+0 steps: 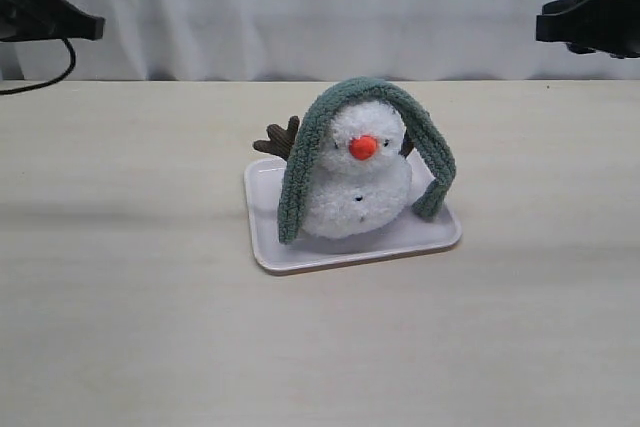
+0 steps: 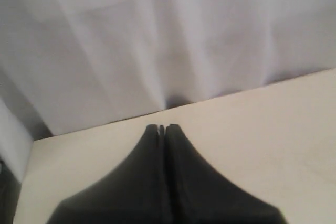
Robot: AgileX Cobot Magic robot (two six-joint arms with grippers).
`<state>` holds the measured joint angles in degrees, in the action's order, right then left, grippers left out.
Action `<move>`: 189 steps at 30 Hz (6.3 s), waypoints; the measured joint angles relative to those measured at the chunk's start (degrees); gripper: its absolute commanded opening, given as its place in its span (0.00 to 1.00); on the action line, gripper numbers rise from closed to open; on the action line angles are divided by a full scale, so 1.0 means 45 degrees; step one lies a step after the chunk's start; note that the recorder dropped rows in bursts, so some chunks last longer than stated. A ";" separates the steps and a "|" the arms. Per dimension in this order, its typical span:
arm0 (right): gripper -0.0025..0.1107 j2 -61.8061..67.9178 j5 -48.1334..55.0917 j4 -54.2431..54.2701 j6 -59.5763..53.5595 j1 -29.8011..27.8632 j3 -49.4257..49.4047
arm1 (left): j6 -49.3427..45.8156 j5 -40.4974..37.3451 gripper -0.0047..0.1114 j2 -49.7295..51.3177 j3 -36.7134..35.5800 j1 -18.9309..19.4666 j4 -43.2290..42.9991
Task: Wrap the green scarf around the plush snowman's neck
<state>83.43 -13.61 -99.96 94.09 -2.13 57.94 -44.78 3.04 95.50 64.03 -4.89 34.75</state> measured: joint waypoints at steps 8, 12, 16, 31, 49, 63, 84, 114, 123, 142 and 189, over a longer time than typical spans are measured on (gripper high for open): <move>0.38 -0.0144 -0.1572 0.0000 0.0301 0.0000 -0.0212 | -0.4017 0.2133 0.04 0.0000 -0.0623 0.0943 0.2080; 0.34 -0.0193 -0.1354 0.0000 0.0301 0.0000 -0.0300 | -1.1186 0.5394 0.04 0.0118 -0.0883 0.0467 0.5645; 0.32 -0.0193 -0.0981 0.0000 0.0301 0.0000 -0.0306 | -1.5804 0.9278 0.04 0.0460 -0.0322 0.0255 0.8738; 0.32 -0.0193 -0.1437 0.0000 0.0898 0.0000 -0.0306 | -1.2792 -0.6988 0.04 0.0603 -0.1075 0.1012 1.4186; 0.32 -0.0193 -0.1673 0.0000 0.1023 0.0000 -0.0306 | 0.7187 -0.2915 0.04 0.0305 -0.0924 -0.1043 -0.7197; 0.32 -0.0193 -0.1929 0.0000 0.1216 0.0000 -0.0306 | 1.6709 -0.0381 0.04 0.0210 -0.1815 -0.1810 -1.6509; 0.32 0.0084 -0.2328 0.0000 0.1239 0.0000 -0.0252 | 1.7210 -0.7904 0.04 0.0261 0.1715 -0.2143 -1.8361; 0.06 0.1120 -0.3805 -0.0024 -0.1341 0.3305 -0.0231 | -0.4622 -0.6788 0.33 0.1366 0.2144 -0.5947 0.0995; 0.06 0.2184 -0.2066 -0.0050 -0.2038 0.4037 -0.0231 | -0.4713 -0.4218 0.28 0.2398 0.2095 -0.6003 0.2241; 0.06 0.2613 -0.2353 -0.0050 -0.2342 0.4055 0.0828 | -0.4721 -0.2598 0.04 0.2406 0.2095 -0.6003 0.2914; 0.06 0.3926 -0.4860 -0.0050 -0.2864 0.4055 0.3568 | -0.5048 -0.1170 0.04 0.3791 0.3601 -0.6003 0.2953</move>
<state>101.10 -35.48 -100.18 81.20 16.12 73.99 -67.50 -2.23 112.56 80.24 -31.91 48.04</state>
